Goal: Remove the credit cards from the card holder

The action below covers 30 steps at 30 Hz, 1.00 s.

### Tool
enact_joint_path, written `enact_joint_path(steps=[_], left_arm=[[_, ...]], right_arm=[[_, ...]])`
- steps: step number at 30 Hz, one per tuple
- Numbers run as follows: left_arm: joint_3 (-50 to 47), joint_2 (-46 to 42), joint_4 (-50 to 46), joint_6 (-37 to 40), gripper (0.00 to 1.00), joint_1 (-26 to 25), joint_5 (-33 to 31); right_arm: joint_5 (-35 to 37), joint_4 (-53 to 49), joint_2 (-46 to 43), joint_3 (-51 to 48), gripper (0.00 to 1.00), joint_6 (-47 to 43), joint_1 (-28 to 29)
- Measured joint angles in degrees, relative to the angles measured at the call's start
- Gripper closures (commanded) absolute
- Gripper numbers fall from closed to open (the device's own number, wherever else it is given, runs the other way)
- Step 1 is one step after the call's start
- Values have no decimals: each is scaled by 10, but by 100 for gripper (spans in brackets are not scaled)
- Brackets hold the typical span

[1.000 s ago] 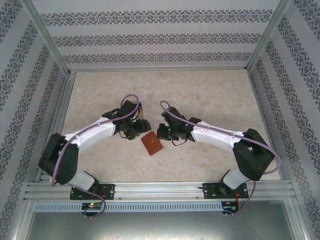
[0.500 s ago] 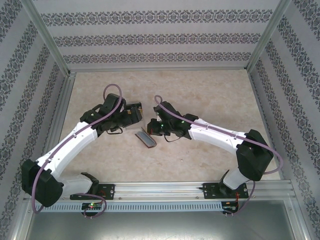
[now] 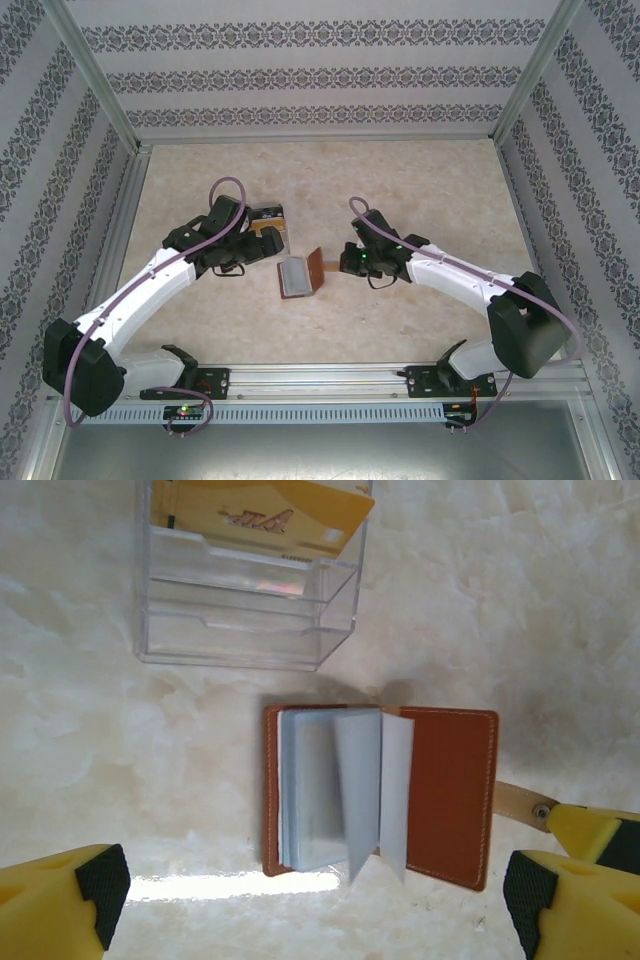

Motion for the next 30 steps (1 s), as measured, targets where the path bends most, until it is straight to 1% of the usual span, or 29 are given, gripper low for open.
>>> enact_joint_path(steps=[2,3,4,7,8,9,10,11,13,15,16,17,19,21,23,27,30], left_arm=[[-2,5,5,0,6,0,9],[-3,9,8,0,8,-1,15],[-4,12,14,1,10,-1,19],[-10,24,31,2,17,-5,35],[-12,28,37,2,17,-8,40],[-13,33,43,2,18,-11,45],[-14,40,49,2,20,-15,49],[-14,47,53,2,21,-19,53],[-14,63,63,2,22,-26,59],[-14,74,68,2,26,-33,63],[-14,78,71,2,27,-36,65],[-14,81,73,2,27,-39,66],[-14,89,78,2,34,-45,70],[-14,97,82,4,36,-48,72],[-14,106,85,5,42,-51,74],[-13,123,94,5,43,-56,79],[-13,137,99,5,45,-58,85]], right_arm=[[3,-7,-5,-19,100,-12,-17],[5,-10,-6,-27,100,-19,-24],[7,-15,-6,-32,97,-24,-29],[11,-24,-6,-36,97,-38,-32],[11,-23,-6,-36,96,-40,-32],[11,-23,-6,-36,90,-43,-32],[11,-23,-6,-36,76,-47,-32],[11,-23,-6,-36,68,-48,-32],[11,-23,-6,-36,59,-54,-32],[11,-23,-6,-34,51,-55,-32],[11,-23,-5,-32,49,-55,-30],[11,-23,-4,-29,49,-55,-28],[10,-23,5,-17,48,-53,-21],[11,-23,18,-2,48,-53,-12],[10,-23,32,14,50,-53,-2],[10,-22,58,38,51,-54,10],[10,-23,67,46,50,-55,13]])
